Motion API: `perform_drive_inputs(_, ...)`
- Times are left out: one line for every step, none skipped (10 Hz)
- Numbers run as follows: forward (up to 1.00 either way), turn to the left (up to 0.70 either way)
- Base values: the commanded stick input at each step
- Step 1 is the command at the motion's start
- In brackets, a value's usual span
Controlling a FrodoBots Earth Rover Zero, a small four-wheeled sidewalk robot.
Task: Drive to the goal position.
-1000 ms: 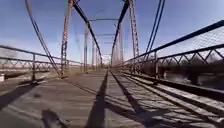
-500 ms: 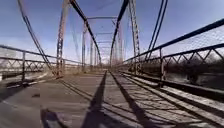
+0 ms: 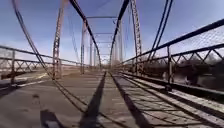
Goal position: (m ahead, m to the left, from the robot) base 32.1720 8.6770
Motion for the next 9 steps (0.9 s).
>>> perform_drive_inputs(1.0,0.13)
perform_drive_inputs(1.0,0.0)
perform_drive_inputs(1.0,0.0)
perform_drive_inputs(1.0,0.0)
perform_drive_inputs(1.0,0.0)
perform_drive_inputs(1.0,0.0)
perform_drive_inputs(1.0,0.0)
perform_drive_inputs(1.0,0.0)
perform_drive_inputs(1.0,0.0)
